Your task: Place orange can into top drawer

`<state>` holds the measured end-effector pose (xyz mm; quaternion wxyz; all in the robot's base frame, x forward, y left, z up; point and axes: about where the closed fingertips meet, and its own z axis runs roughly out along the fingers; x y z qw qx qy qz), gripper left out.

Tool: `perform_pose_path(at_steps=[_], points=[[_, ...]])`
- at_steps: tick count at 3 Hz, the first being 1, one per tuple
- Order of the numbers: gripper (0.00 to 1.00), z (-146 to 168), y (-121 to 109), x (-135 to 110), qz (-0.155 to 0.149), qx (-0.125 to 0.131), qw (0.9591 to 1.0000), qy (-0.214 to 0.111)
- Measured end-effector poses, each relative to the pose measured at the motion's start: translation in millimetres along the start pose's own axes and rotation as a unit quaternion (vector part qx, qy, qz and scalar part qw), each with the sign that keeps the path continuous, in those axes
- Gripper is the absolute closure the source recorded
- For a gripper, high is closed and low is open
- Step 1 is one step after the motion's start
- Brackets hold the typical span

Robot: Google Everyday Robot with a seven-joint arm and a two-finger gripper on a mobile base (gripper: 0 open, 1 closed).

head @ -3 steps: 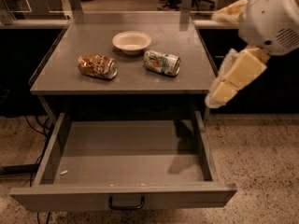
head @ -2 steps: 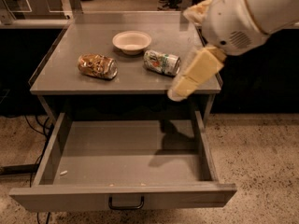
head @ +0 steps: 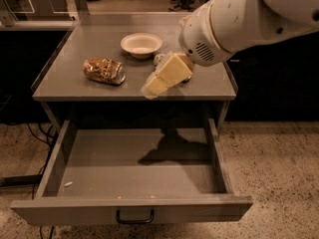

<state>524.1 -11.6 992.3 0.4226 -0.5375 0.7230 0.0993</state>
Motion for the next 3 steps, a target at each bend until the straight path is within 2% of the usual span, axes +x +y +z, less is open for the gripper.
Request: perform_pose_path(at_steps=[1,3], points=[[0.0,0.0,0.0,0.0,0.0,0.0,1.0,0.0],[0.0,59.4,12.2,4.2,-0.019,-0.042,0.9989,-0.003]])
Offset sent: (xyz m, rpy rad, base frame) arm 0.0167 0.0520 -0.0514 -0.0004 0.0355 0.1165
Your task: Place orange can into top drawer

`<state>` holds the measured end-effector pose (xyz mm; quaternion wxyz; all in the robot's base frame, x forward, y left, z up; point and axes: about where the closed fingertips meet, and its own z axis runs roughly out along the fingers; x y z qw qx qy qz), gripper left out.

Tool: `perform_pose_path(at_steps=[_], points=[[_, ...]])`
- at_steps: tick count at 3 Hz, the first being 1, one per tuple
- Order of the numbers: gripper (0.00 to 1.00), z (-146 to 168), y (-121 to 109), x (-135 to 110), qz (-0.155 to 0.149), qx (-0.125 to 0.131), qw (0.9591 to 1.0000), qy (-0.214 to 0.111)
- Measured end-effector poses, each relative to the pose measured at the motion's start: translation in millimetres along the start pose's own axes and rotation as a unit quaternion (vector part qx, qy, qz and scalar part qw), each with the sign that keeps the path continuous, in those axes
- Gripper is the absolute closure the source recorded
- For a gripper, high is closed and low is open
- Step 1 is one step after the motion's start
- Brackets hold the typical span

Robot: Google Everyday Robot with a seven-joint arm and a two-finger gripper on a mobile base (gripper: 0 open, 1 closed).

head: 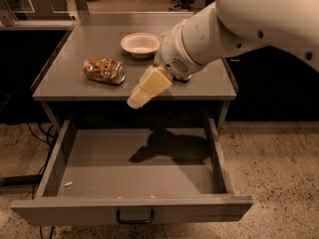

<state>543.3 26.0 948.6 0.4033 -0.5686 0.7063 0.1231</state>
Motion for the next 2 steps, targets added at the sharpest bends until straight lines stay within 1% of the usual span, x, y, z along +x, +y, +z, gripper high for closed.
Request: perform_pose_path(at_steps=[1,2], points=[[0.0,31.9,-3.3,8.7,-0.001,-0.011,0.9999,0.001],[0.0,83.4,-35.4,2.4,-0.007,0.004,0.9998,-0.016]])
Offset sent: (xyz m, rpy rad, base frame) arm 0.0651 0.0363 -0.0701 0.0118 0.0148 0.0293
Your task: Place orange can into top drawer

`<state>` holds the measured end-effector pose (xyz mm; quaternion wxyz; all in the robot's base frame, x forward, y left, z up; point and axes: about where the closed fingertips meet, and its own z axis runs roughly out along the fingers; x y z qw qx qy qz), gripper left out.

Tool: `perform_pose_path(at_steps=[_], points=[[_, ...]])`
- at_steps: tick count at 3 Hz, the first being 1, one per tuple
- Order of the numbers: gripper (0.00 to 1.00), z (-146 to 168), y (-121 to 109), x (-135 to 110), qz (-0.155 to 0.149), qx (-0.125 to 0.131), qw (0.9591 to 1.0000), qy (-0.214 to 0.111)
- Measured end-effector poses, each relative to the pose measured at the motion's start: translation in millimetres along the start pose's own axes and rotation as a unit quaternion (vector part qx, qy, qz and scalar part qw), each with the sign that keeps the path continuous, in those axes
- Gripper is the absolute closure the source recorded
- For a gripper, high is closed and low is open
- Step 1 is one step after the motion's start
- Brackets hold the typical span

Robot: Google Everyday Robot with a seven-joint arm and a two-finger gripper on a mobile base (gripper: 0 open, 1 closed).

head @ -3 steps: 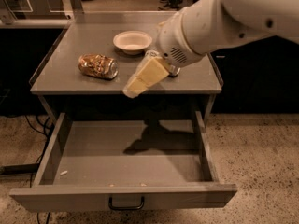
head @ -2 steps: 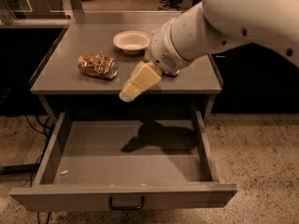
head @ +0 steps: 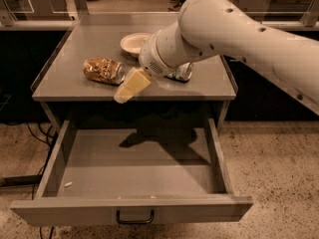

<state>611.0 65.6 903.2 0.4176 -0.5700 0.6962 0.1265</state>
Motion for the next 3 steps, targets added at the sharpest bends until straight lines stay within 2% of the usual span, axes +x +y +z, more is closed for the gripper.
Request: perform_pose_path(at_steps=[2,3], points=[[0.0,6.9,-5.5,-6.7,-0.011,0.001,0.9999,-0.006],[0.0,28.1,-20.3,-16.0,-0.033,-0.007,0.9994,-0.01]])
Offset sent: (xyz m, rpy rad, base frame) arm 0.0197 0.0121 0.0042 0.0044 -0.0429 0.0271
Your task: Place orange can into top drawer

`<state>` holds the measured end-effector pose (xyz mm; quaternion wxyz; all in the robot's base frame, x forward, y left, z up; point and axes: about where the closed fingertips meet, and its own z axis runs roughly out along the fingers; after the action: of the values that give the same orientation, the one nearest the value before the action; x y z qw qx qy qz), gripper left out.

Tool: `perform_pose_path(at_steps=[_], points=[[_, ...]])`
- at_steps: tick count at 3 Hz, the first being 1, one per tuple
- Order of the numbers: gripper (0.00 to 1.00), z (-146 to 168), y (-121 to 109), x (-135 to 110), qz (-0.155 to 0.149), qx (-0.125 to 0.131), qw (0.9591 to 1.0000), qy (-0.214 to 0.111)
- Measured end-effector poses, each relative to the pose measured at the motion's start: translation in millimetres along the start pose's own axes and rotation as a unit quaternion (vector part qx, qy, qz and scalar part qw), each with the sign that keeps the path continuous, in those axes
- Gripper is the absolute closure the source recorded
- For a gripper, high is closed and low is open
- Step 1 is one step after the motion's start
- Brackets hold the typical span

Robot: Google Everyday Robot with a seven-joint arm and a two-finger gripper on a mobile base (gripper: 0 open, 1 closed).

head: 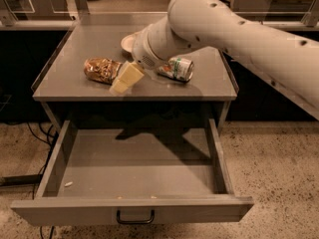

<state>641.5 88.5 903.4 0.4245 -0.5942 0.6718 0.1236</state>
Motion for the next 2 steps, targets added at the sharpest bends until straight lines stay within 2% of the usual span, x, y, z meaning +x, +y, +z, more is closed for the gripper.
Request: perform_pose_path(at_steps=[1,2], points=[[0.0,23.5,-17.8,-14.0,-0.018,-0.013,0.9997,-0.009],[0.0,37.9,-25.8,-23.7,-0.027,-0.025,0.9992,-0.017]])
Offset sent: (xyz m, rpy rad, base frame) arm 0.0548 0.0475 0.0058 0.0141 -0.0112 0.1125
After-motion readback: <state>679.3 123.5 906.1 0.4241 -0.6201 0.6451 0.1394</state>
